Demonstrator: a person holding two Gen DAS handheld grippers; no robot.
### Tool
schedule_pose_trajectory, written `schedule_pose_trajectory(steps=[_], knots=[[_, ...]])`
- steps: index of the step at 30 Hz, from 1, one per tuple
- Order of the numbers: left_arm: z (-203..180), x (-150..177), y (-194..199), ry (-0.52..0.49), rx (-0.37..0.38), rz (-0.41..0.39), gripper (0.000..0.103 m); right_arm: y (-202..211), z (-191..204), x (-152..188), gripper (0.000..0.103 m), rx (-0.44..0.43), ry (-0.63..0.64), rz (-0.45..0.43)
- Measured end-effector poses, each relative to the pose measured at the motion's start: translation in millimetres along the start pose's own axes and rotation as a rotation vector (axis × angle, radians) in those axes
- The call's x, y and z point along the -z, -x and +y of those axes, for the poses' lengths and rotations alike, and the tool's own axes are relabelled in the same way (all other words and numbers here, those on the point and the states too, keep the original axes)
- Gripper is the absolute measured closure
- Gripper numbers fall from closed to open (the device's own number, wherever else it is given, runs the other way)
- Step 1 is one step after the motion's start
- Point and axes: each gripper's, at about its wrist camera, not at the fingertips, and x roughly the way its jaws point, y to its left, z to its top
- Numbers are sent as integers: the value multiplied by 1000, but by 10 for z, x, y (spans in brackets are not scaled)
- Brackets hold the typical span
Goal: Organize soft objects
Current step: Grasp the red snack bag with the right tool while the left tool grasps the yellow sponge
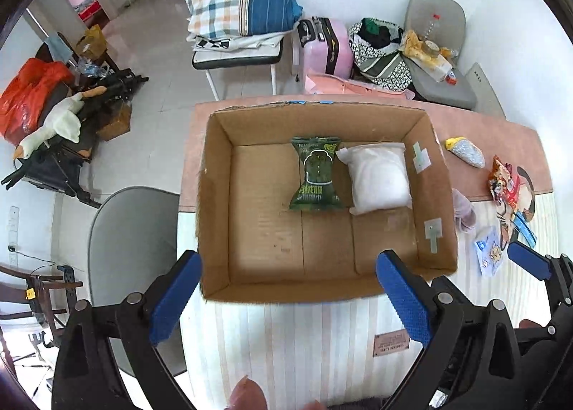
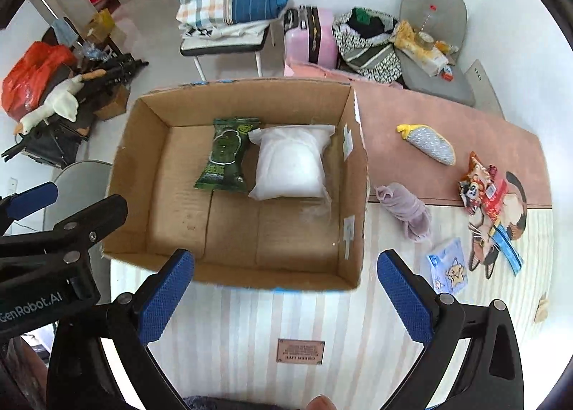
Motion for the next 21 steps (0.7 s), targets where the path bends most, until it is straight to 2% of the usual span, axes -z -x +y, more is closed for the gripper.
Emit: schedule_pose_trajectory(steps=[7, 12, 14, 16, 18, 21], knots=[[-64, 183, 321, 6, -25, -53, 3, 330, 1, 248, 0, -31, -1, -52], [-346, 167, 565, -17, -65, -134, 3, 548, -212, 306, 0, -107, -26, -152], [-522, 144, 592, -29, -62, -141, 3, 598, -397, 307, 0, -87, -36, -172], [-795, 104, 562, -33, -12, -121, 3, 635, -718, 316, 0, -89, -76, -178], [-1015, 61, 477, -19, 32, -84, 3, 632, -1048, 311, 0, -95, -127, -147], [-1472, -50, 227, -16, 114, 3, 3, 547, -1806, 317, 0, -100, -242, -76]])
